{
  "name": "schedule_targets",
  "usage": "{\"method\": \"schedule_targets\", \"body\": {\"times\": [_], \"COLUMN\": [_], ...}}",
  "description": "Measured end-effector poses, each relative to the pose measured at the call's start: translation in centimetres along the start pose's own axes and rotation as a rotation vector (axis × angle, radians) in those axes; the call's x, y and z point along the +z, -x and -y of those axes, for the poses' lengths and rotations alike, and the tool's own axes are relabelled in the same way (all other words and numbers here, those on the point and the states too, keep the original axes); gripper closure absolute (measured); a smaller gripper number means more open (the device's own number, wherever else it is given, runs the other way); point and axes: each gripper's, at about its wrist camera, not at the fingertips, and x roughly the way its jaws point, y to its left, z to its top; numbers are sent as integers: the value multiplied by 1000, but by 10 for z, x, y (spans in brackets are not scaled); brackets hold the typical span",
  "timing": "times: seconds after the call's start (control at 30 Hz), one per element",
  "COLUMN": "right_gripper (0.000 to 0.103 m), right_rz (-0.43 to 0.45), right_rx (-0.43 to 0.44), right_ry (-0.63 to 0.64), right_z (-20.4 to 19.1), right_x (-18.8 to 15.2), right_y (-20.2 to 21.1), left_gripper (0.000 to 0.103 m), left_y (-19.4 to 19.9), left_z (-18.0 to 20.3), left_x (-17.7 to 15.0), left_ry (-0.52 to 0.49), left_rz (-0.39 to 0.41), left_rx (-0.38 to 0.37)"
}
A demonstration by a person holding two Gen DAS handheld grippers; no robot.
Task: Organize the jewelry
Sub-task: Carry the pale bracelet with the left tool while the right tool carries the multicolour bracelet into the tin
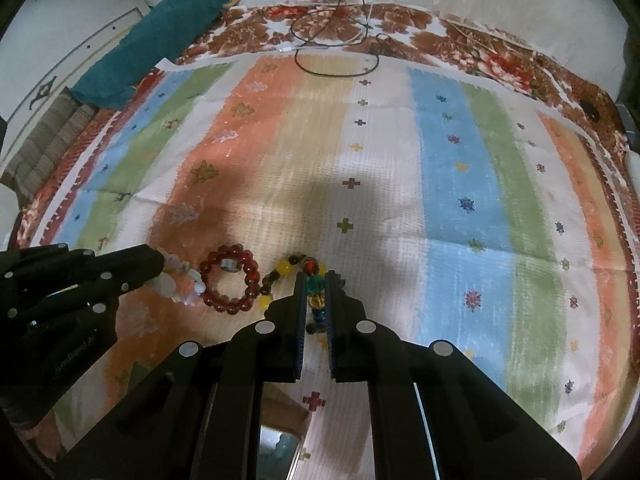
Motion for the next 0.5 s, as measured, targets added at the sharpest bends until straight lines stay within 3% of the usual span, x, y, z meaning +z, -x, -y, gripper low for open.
{"method": "schedule_targets", "body": {"times": [0.5], "right_gripper": [93], "right_rz": [85], "right_rx": [-1], "right_ry": [14], "right_z": [-8], "right_x": [-15], "right_y": [39], "left_gripper": [96], "left_y": [39], "left_z": [12], "left_x": [-17], "left_ry": [-28], "left_rz": [71], "left_rx": [-7]}}
